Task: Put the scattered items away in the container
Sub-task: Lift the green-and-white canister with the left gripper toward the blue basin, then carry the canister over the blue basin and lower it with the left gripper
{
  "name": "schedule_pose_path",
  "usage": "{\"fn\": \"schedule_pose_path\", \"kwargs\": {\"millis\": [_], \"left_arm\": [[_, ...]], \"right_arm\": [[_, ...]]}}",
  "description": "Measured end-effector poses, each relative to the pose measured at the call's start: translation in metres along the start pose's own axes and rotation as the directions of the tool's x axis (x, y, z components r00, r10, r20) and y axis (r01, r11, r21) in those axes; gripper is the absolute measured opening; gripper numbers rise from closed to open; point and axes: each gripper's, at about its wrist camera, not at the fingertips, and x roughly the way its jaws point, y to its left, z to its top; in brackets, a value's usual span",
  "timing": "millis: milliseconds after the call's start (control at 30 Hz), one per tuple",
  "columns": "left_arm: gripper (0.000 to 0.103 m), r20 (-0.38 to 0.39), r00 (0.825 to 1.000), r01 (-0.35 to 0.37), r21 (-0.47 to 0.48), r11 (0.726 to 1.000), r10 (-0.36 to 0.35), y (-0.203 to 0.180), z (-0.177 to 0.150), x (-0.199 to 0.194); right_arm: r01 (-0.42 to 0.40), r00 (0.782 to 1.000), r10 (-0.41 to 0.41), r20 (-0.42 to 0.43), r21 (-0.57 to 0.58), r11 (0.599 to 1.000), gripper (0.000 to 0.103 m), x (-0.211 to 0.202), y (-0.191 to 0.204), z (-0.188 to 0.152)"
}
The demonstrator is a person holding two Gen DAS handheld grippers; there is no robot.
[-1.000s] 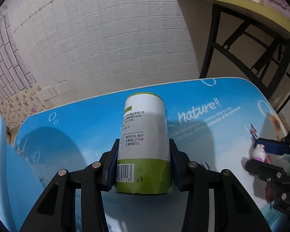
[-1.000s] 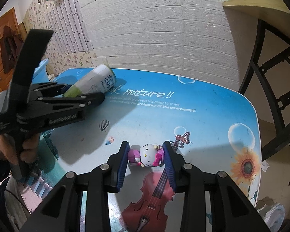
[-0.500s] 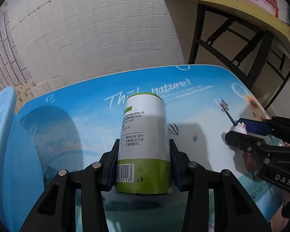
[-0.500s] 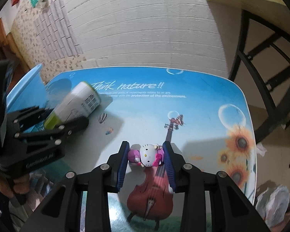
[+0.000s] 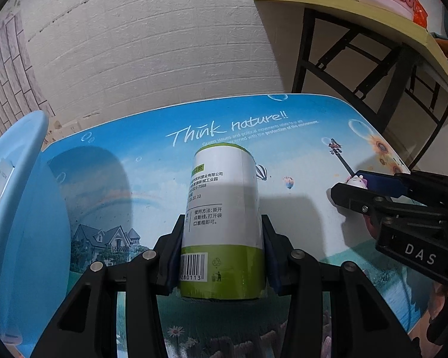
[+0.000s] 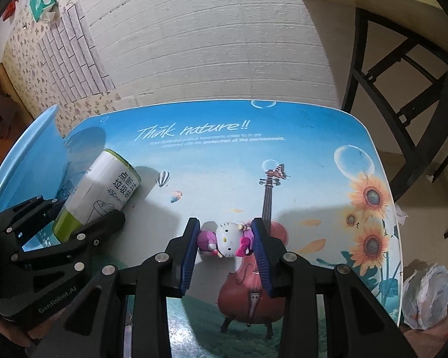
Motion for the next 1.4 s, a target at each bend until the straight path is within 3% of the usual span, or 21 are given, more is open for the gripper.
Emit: {"fn": "schedule_pose_path", "kwargs": {"millis": [233,567,900,1400], "left_arm": [[0.043,0.034,0.999,-0.034,0.031,0.999,0.033,-0.006,-0.004,0.001],[0.043,0.039,0.999,-0.013,0.008,1.0,0.013,-0.003,-0.003,-0.002],[0.043,0.145,0.989,-0.005,0.018,1.0,0.003,-0.003,0.011,-0.044],[0.043,0.268,0.963,-0.007,-0.078,0.997,0.027,0.044,0.019,-0.116]], "right_arm": [[0.011,1.0,-0.01,0.012,-0.017,1.0,0.036,0.0,0.003,-0.003],[0.01,1.0,-0.01,0.015,-0.008,1.0,0.036,0.002,0.004,-0.001],[0.0,0.999,0.0,0.043,-0.003,1.0,0.036,-0.015,0.011,0.004],[-0.019,0.991,0.025,0.131,-0.05,0.999,0.036,-0.066,0.059,0.017]]}}
